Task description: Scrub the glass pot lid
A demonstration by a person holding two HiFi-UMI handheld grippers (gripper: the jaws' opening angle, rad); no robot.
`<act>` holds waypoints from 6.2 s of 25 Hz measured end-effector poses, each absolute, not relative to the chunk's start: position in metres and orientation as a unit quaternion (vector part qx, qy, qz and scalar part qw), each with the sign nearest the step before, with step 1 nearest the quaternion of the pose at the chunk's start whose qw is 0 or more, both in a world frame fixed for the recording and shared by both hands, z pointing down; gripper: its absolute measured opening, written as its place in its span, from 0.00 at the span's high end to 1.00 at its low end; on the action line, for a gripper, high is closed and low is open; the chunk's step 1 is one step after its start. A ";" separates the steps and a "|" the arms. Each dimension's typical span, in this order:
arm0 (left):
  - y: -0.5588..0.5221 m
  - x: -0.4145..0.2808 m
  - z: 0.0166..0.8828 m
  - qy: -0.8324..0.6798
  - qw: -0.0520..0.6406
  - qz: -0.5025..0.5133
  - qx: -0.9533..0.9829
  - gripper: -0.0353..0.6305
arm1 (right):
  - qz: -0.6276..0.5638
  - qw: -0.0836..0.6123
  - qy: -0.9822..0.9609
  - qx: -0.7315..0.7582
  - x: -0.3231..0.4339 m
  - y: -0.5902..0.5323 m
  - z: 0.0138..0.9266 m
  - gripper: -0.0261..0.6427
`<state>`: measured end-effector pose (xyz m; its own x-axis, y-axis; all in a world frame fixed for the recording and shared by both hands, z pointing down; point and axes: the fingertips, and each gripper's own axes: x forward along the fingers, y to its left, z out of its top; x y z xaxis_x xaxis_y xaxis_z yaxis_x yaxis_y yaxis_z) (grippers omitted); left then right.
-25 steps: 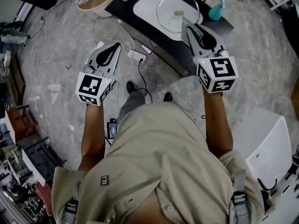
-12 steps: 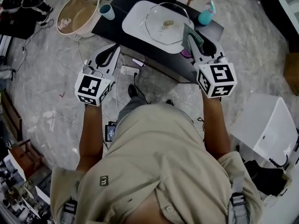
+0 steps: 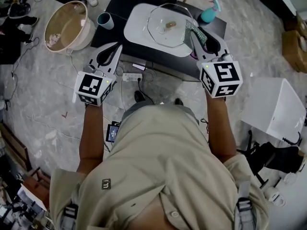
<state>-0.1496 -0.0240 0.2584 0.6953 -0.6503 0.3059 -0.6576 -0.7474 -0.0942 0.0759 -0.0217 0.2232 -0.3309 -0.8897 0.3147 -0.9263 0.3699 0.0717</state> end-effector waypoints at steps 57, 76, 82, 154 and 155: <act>-0.212 -0.157 0.392 -0.443 0.144 0.222 0.857 0.92 | 0.096 0.278 -0.836 0.464 0.041 -0.355 0.426 0.83; -0.222 -0.126 0.450 -0.414 0.176 0.245 0.859 0.92 | 0.108 0.384 -0.791 0.464 0.077 -0.336 0.551 0.83; -0.220 -0.128 0.455 -0.419 0.183 0.248 0.854 0.92 | 0.121 0.409 -0.792 0.436 0.060 -0.321 0.587 0.83; -0.218 -0.118 0.472 -0.400 0.195 0.250 0.860 0.92 | 0.159 0.488 -0.802 0.305 -0.005 -0.221 0.683 0.83; -0.217 -0.119 0.472 -0.401 0.195 0.250 0.859 0.92 | 0.158 0.489 -0.803 0.304 -0.005 -0.220 0.683 0.83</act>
<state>-0.1185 -0.2175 0.4719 0.5539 -0.5908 0.5866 -0.7864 -0.6026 0.1356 -0.0048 -0.2203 0.6828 -0.3381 -0.3330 0.8802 -0.6417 0.7657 0.0432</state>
